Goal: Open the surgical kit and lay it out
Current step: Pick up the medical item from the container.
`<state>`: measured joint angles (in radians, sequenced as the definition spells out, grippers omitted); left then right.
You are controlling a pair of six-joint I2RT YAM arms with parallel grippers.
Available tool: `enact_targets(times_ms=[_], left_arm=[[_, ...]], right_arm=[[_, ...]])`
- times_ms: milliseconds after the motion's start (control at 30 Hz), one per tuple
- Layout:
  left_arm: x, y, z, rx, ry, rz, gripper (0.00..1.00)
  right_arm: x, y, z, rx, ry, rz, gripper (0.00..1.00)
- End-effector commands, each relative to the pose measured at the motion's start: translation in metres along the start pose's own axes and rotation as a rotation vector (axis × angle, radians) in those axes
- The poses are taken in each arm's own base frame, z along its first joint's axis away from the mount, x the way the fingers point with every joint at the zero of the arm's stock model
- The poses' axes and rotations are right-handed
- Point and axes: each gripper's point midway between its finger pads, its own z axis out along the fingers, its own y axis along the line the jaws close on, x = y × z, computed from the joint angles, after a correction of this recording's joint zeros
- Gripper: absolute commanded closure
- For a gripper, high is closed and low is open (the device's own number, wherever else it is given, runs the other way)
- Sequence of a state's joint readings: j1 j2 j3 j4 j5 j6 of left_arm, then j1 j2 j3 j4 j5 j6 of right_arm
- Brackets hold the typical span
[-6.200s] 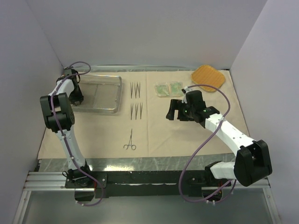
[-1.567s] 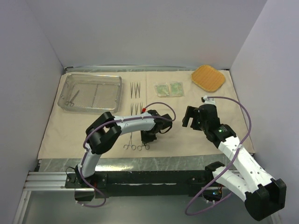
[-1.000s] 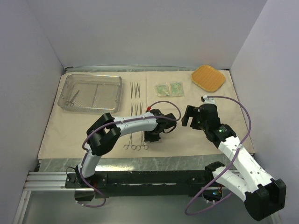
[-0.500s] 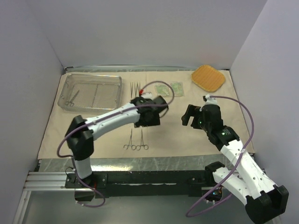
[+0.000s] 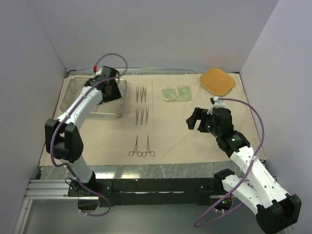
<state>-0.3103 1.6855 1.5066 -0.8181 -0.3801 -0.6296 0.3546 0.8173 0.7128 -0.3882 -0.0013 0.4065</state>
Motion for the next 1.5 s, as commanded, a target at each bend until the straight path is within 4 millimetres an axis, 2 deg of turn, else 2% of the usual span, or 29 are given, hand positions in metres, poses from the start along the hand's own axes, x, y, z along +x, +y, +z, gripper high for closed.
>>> enact_targets(times_ms=[0, 67, 100, 133, 167, 267, 333, 433, 600, 733, 933, 1033, 1100, 1267, 1300, 1400, 1467], left_arm=[[-0.081, 0.061, 0.026, -0.089, -0.123, 0.062, 0.23], [-0.096, 0.071, 0.046, -0.079, -0.118, 0.086, 0.23], [-0.102, 0.085, 0.055, -0.083, -0.102, 0.069, 0.22], [-0.105, 0.090, 0.064, -0.075, -0.095, 0.069, 0.21], [-0.110, 0.097, 0.079, -0.075, -0.085, 0.076, 0.21], [-0.114, 0.118, 0.110, -0.069, -0.061, 0.073, 0.20], [-0.120, 0.130, 0.122, -0.075, -0.067, 0.074, 0.20], [-0.115, 0.145, 0.146, -0.079, -0.052, 0.101, 0.21], [-0.103, 0.169, 0.171, -0.099, 0.002, 0.093, 0.20], [-0.088, 0.172, 0.189, -0.085, 0.047, 0.123, 0.21], [-0.068, 0.172, 0.207, -0.082, 0.106, 0.123, 0.23], [-0.060, 0.173, 0.212, -0.082, 0.128, 0.133, 0.29], [-0.056, 0.172, 0.212, -0.076, 0.147, 0.134, 0.37], [-0.062, 0.165, 0.200, -0.040, 0.135, 0.119, 0.53], [-0.062, 0.163, 0.198, -0.032, 0.131, 0.120, 0.63], [-0.067, 0.154, 0.189, -0.008, 0.118, 0.125, 0.71], [-0.069, 0.150, 0.187, -0.006, 0.113, 0.133, 0.72]], right_arm=[[-0.011, 0.007, 0.005, -0.037, -0.041, 0.000, 0.00], [-0.013, 0.007, 0.010, -0.023, -0.035, 0.013, 0.00], [-0.014, 0.007, 0.012, -0.017, -0.034, 0.018, 0.00], [-0.017, 0.009, 0.012, -0.021, -0.038, 0.023, 0.00], [-0.015, 0.009, 0.017, -0.023, -0.025, 0.023, 0.00], [-0.012, 0.013, 0.027, -0.042, -0.001, 0.023, 0.00], [-0.014, 0.018, 0.032, -0.053, 0.008, 0.027, 0.00], [-0.013, 0.020, 0.042, -0.055, 0.035, 0.024, 0.00], [-0.011, 0.015, 0.047, -0.032, 0.050, -0.004, 0.00], [-0.004, 0.008, 0.057, 0.007, 0.094, -0.017, 0.00], [-0.004, 0.010, 0.065, -0.004, 0.113, -0.035, 0.00], [-0.003, 0.011, 0.067, -0.007, 0.117, -0.040, 0.00], [-0.003, 0.011, 0.067, -0.007, 0.117, -0.041, 0.00], [-0.004, 0.010, 0.068, -0.004, 0.112, -0.044, 0.00], [-0.005, 0.010, 0.068, -0.005, 0.111, -0.045, 0.00], [-0.005, 0.011, 0.068, -0.009, 0.111, -0.046, 0.00], [-0.004, 0.011, 0.069, -0.009, 0.113, -0.044, 0.00]])
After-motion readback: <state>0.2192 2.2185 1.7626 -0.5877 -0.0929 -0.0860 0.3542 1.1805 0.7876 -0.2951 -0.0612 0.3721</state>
